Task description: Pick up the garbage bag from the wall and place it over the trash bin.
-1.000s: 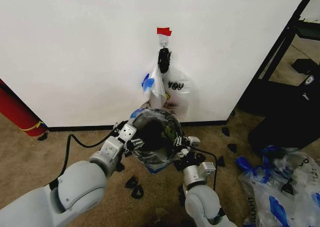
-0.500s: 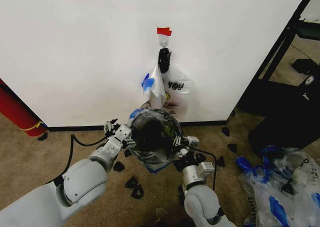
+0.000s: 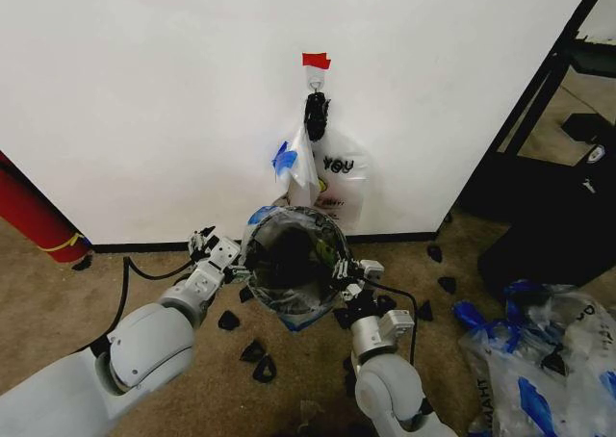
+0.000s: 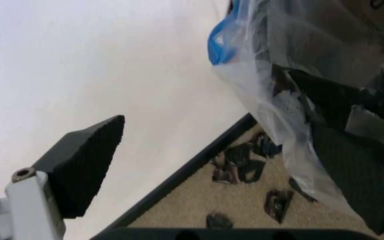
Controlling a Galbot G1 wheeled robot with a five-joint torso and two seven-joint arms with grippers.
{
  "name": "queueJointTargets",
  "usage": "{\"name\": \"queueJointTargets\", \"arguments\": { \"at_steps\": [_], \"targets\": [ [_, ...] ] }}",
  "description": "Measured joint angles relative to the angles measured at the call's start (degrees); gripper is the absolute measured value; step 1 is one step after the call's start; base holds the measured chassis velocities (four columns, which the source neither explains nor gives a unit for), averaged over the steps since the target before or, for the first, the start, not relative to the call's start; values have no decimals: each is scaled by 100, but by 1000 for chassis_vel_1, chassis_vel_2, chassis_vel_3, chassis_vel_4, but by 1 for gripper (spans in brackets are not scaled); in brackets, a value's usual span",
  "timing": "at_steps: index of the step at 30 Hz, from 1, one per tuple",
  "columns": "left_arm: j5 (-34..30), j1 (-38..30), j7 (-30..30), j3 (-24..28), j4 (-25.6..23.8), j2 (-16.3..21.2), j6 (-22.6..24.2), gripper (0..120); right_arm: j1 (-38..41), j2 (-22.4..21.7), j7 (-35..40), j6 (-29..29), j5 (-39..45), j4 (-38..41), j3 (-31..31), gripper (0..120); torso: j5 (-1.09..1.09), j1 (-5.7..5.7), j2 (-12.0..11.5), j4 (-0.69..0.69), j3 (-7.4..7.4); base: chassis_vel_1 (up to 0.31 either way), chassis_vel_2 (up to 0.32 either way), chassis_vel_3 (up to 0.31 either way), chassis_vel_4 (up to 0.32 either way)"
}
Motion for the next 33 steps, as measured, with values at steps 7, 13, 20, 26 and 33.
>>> {"name": "queueJointTargets", "arguments": {
  "at_steps": [7, 13, 20, 26, 33],
  "targets": [
    [-308, -20, -197, -63, -201, 73, 20, 100, 41, -21, 17, 3, 26, -50, 44, 0, -1, 0, 0, -1, 0, 0, 0, 0, 0],
    [-478, -20, -263, -61, -209, 56, 20, 100, 57, -25, 21, 3, 64, -68, 45, 0, 0, 0, 0, 0, 0, 0, 0, 0, 0],
    [-491, -60, -258, -42, 56, 10, 20, 100, 48, -45, 22, -8, 145, 3, 45, 0, 0, 0, 0, 0, 0, 0, 0, 0, 0],
    [-777, -15, -258, -139, 271, -19, -140, 100, 47, -47, 21, -53, 635, 10, 65, 0, 0, 0, 0, 0, 0, 0, 0, 0, 0],
    [-2326, -114, -321, -338, 314, -199, -928, 100, 76, -51, 32, -106, 1327, 5, 139, 0, 2, 0, 0, 0, 0, 0, 0, 0, 0]
  ]
}}
